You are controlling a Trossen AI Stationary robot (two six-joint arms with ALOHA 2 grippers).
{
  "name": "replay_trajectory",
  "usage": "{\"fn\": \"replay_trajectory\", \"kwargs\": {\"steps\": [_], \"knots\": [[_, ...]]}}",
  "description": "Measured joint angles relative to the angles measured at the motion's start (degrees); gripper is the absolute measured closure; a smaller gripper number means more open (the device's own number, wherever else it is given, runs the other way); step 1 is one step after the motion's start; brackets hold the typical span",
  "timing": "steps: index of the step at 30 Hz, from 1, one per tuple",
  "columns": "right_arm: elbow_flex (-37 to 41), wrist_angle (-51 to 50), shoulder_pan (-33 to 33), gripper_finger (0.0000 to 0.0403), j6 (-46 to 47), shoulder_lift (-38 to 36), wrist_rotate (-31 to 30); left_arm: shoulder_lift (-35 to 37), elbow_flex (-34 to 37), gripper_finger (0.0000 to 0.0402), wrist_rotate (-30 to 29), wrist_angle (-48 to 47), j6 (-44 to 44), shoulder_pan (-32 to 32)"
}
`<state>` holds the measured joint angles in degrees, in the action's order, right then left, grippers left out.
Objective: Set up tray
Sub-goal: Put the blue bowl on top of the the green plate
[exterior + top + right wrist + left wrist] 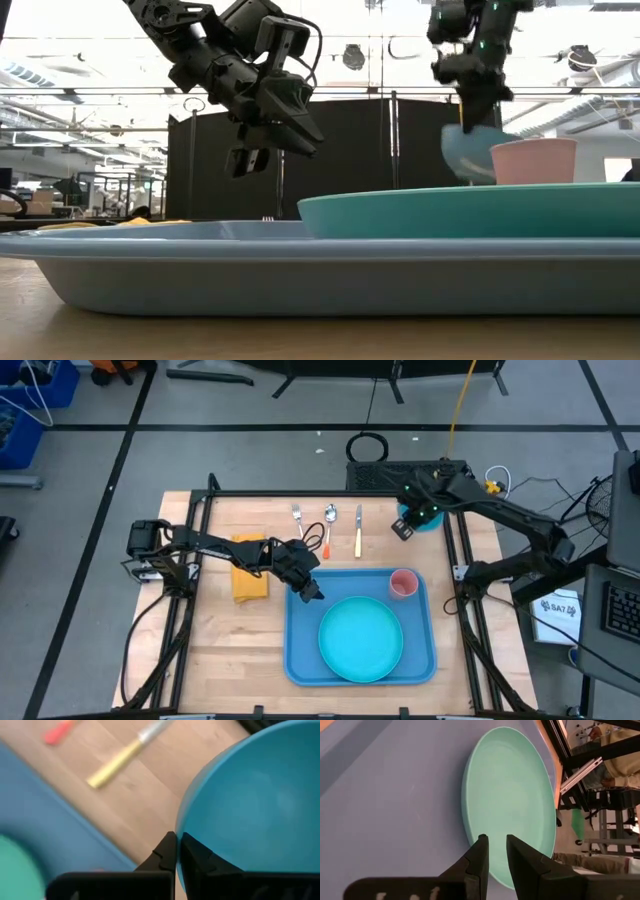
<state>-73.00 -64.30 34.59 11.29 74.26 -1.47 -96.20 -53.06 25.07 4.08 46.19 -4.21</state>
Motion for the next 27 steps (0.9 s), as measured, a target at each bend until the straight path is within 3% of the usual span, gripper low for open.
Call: {"fn": "replay_trajectory", "kwargs": {"steps": [11,15,21,27], "knots": [[-11.61,0.91,-17.07,0.0402,7.36,-0.41,-1.97,0.00,0.00,0.0332,1.96,0.00,-0.39,-0.02],[-12.39,2.60,-24.64,0.0402,11.39,-0.35,-3.37,0.00,0.00,0.0332,4.64,0.00,-0.98,-0.01],[-12.58,8.19,-36.16,0.0403,10.36,0.11,-5.99,0.00,0.00,0.0332,7.70,-0.04,-2.21,0.00],[-12.59,8.95,-43.43,0.0403,8.14,0.72,-5.89,0.00,0.00,0.0332,8.19,-0.04,-2.16,-0.07]]}}
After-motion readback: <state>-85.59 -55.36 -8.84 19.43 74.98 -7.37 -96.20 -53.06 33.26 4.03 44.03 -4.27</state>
